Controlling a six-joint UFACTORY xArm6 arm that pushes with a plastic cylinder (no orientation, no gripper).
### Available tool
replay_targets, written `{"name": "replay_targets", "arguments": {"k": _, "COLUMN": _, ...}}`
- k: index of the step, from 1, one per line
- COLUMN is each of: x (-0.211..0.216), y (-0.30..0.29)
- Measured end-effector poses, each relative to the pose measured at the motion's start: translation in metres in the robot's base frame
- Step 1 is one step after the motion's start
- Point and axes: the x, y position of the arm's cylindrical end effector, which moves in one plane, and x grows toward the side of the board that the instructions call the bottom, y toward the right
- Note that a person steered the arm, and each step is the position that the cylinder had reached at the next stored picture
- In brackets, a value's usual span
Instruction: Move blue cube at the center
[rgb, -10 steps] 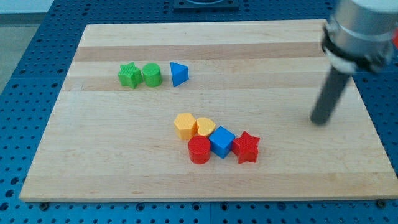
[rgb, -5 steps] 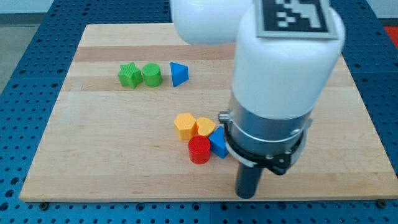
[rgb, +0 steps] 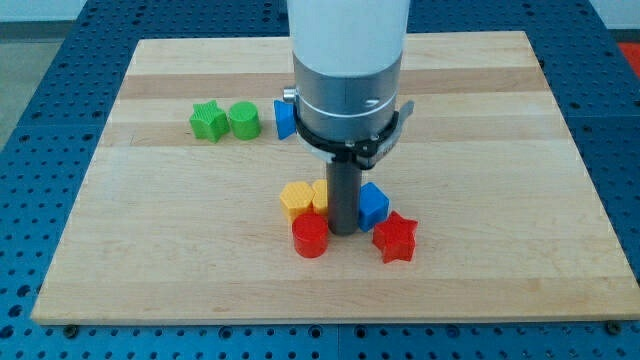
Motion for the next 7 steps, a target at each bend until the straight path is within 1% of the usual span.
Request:
{"name": "replay_targets", "arguments": {"k": 3, "x": -0.034, "y": 0.030}}
{"name": "replay_targets", "arguments": {"k": 4, "x": -0.037, "y": 0.042}}
{"name": "replay_targets", "arguments": {"k": 5, "x": -0.026, "y": 0.052}}
{"name": "replay_targets", "arguments": {"k": 6, "x": -0.010, "y": 0.078}}
{"name": "replay_targets", "arguments": {"k": 7, "x": -0.006, "y": 0.129}}
